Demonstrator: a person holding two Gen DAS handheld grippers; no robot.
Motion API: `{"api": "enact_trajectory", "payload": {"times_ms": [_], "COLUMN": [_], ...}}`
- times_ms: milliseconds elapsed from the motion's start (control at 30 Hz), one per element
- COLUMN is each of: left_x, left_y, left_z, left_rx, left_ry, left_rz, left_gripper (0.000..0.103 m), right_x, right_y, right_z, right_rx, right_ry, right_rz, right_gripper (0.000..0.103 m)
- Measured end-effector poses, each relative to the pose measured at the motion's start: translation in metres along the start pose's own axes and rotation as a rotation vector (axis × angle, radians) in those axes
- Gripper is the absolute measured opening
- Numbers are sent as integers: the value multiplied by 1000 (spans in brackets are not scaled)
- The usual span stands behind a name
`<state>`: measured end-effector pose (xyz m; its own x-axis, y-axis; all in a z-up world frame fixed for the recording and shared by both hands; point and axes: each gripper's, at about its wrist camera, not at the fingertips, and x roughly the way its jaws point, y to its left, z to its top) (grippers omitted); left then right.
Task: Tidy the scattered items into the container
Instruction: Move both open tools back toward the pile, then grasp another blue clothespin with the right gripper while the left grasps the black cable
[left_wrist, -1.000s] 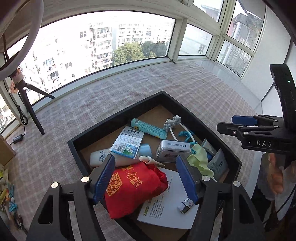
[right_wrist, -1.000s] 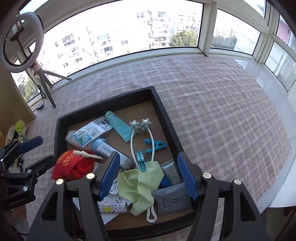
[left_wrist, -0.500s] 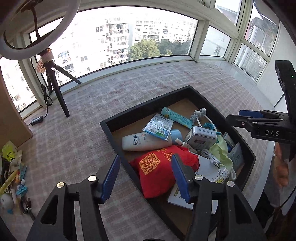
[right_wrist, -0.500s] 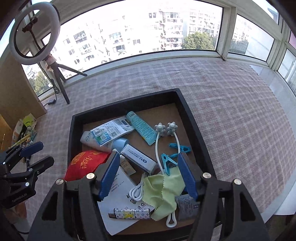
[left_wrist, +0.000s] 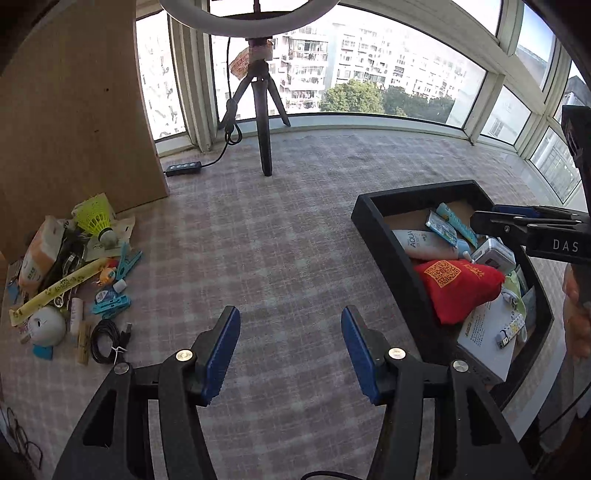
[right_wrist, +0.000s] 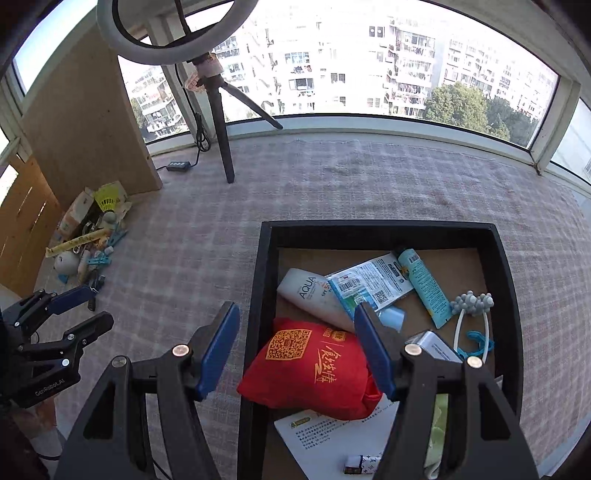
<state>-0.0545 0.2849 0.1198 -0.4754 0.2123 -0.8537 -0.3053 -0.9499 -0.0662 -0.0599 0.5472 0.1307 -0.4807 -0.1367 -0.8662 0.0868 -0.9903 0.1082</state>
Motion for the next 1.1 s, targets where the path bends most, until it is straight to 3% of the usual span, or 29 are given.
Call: {"api": "enact_trajectory", "payload": {"times_ms": [333,667,900,1033,1100], "left_x": [-12,-14,1,10,18], "left_y": [106,204,213,197,191], "left_z": [-45,-87,-95,-84,-78], "left_rx": [-150,-315,-263,-203,-189], "left_ry": [25,47,52,40,48], "left_rz": [98,167,131,78,39], "left_gripper": [54,54,54,53,47], "right_x": [40,77,110,127,137], "right_y": [117,214,262,286,299], "right_z": [28,32,28,31,32], "right_rx": [-168,-307,-380,-477,-546], "right_ry": [37,101,156,154,169], "right_rz": [109,199,222,228,246], "right_gripper": [63,63,61,48,40]}}
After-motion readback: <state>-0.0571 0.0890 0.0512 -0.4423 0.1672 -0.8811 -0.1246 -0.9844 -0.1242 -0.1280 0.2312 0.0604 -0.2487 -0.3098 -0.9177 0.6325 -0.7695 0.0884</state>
